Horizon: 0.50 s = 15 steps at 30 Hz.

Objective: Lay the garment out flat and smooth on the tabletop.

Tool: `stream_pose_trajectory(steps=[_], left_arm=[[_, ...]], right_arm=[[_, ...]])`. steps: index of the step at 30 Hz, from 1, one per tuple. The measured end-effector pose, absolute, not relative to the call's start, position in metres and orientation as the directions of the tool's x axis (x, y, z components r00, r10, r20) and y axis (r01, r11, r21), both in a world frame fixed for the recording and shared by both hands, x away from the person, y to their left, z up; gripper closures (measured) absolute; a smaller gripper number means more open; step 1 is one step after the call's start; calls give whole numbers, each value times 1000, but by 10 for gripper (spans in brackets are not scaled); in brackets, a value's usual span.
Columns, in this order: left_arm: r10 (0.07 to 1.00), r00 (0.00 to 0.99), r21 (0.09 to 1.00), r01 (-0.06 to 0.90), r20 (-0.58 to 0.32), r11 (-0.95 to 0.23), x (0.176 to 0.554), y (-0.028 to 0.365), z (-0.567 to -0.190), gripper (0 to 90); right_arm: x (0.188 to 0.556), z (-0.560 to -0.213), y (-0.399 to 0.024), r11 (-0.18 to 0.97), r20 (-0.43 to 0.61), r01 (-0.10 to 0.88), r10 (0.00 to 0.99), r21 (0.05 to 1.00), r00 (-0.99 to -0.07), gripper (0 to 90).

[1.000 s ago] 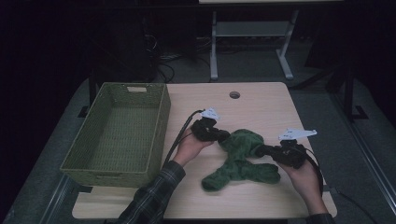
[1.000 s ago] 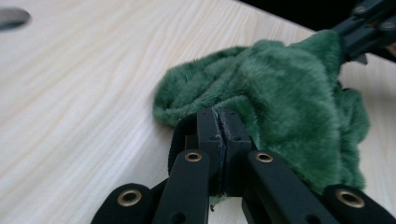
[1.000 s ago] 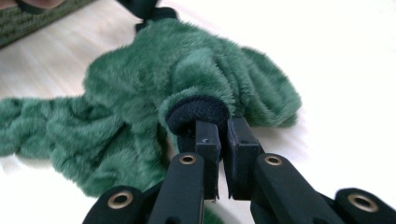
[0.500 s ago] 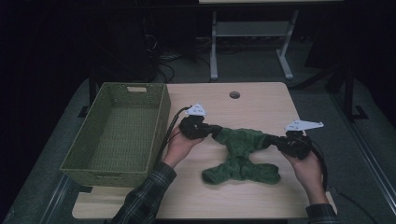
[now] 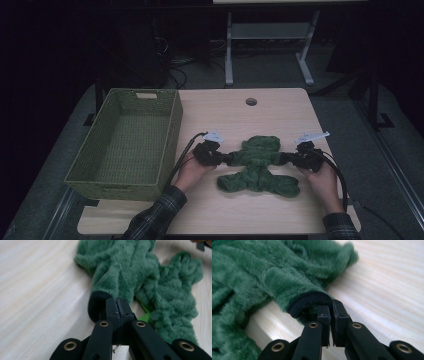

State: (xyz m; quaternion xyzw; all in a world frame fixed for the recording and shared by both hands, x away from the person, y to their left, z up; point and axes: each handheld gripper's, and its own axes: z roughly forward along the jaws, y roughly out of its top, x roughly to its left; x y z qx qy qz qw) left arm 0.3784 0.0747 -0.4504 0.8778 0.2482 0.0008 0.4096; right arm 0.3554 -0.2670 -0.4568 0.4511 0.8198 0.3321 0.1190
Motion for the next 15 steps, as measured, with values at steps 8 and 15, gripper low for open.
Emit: stream_pose_trajectory(steps=[8,15], left_arm=[[439,878,698,435,-190,-569,381,68,-462,893],[471,866,711,436,-166,-551,390,68,-464,894]], right_arm=[[357,-465,-268,379,107,676,822,632,-560,861],[362,-466,-269,364,101,676,832,641,-545,862]])
